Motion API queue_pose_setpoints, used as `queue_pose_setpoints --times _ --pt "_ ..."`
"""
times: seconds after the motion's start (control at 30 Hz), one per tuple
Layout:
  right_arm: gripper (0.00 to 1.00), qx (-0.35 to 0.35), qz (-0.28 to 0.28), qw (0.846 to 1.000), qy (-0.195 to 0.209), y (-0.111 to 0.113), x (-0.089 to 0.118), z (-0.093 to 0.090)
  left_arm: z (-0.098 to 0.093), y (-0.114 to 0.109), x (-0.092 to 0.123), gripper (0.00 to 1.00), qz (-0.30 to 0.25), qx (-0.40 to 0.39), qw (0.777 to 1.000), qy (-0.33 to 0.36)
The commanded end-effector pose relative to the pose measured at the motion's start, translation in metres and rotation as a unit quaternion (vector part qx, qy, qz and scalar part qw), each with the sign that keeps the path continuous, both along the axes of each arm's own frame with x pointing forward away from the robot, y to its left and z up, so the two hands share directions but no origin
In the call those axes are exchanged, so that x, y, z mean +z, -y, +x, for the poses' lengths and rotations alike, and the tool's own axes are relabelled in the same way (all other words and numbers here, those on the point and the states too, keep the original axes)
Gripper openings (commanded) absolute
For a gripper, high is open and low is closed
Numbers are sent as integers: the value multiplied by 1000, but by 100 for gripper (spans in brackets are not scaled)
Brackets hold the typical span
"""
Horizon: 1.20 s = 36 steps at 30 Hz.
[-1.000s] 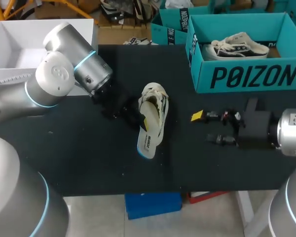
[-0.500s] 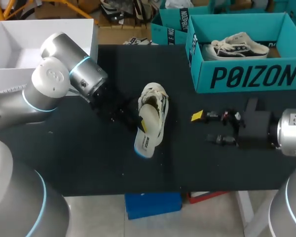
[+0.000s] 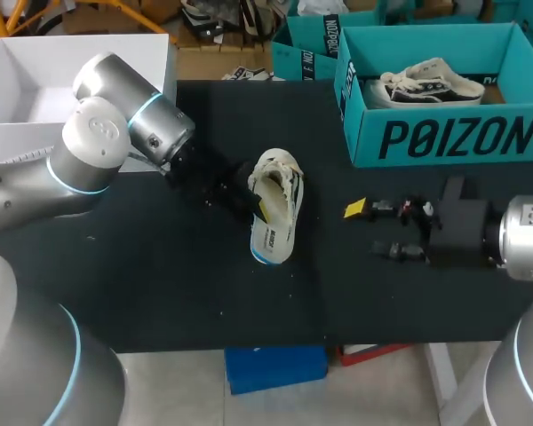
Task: Take the shoe out of the shoebox, open the shoe tongue, remove and reinsert the insole, then place the shoe into the shoebox
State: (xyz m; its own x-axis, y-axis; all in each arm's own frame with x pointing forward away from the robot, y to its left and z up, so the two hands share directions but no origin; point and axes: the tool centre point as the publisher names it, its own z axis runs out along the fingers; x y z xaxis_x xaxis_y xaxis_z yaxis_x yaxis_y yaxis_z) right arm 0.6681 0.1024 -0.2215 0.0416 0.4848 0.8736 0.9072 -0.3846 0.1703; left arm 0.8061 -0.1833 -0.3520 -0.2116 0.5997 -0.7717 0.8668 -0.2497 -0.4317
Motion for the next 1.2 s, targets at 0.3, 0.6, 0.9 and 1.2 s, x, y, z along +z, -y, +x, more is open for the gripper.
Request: queue_pose_setpoints --times 0.3,0.6,0.9,1.2 --pt "100 0 0 1000 0 0 0 0 21 4 -12 0 -4 7 1000 -10" --pt "100 0 0 1000 0 0 0 0 31 4 -12 0 -5 19 1000 -5" --pt "100 0 0 1000 0 0 0 0 15 3 -7 0 -12 12 1000 -7" --pt "100 0 0 1000 0 0 0 0 -10 -1 7 0 -40 -8 999 -28"
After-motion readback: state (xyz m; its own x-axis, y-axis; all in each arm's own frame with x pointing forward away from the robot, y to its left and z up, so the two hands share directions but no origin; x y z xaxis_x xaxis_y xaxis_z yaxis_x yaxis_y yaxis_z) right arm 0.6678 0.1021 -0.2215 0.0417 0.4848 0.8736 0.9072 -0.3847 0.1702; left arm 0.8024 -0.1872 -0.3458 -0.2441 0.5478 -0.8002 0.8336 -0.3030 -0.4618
